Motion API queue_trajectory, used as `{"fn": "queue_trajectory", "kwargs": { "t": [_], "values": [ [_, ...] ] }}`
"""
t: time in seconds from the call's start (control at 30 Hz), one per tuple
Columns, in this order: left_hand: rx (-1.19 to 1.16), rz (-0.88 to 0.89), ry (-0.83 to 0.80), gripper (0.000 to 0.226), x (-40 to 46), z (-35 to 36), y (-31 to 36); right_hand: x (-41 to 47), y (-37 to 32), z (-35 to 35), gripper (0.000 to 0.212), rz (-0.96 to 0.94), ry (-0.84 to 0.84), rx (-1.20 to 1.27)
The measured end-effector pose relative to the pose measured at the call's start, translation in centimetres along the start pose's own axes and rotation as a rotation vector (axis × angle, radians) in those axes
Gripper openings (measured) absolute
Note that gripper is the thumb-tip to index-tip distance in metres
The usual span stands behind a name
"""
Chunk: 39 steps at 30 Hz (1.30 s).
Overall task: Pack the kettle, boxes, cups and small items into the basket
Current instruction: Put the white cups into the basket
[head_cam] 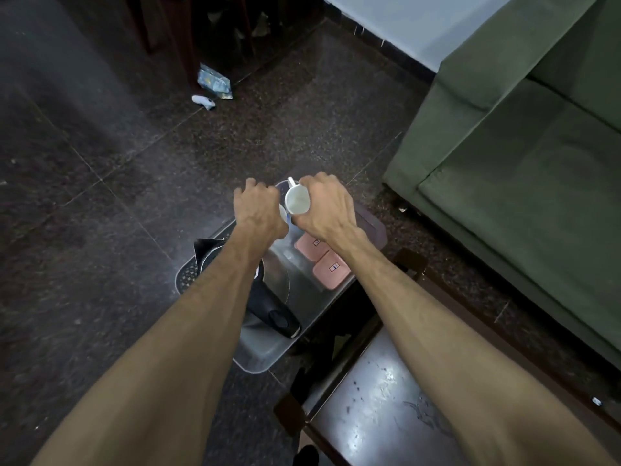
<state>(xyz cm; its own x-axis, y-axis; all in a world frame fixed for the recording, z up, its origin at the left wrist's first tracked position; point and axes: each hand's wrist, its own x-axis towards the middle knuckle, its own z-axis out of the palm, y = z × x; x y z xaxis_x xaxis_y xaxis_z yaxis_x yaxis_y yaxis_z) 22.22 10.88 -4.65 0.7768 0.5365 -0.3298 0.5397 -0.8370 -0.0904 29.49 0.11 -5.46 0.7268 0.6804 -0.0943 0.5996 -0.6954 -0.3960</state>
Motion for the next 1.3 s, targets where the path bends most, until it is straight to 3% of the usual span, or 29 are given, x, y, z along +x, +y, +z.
{"fn": "queue_trajectory", "kwargs": {
  "t": [0.3,0.63,0.8,0.9,1.03,1.3],
  "values": [
    [0.053,-0.036,-0.150,0.060,1.6,1.6,0.4,1.5,0.9,2.9,0.050,-0.030,-0.113,-0.091],
    [0.046,-0.042,-0.200,0.068,2.7,2.5,1.3,2.4,1.3,5.1,0.041,-0.052,-0.117,-0.161],
    [0.010,-0.077,-0.221,0.070,2.7,2.6,1.2,2.3,1.2,5.2,0.062,-0.054,-0.130,-0.160],
    [0.004,-0.077,-0.167,0.074,2.4,2.3,1.2,1.7,1.4,4.5,0.065,-0.047,-0.105,-0.103],
    [-0.068,-0.058,-0.022,0.063,1.5,1.6,1.8,0.1,1.9,2.9,0.048,-0.010,-0.036,0.009],
    [-0.636,-0.021,0.238,0.016,-4.3,1.0,7.9,-7.5,5.8,-1.4,0.013,0.263,0.216,0.336]
  ]
}}
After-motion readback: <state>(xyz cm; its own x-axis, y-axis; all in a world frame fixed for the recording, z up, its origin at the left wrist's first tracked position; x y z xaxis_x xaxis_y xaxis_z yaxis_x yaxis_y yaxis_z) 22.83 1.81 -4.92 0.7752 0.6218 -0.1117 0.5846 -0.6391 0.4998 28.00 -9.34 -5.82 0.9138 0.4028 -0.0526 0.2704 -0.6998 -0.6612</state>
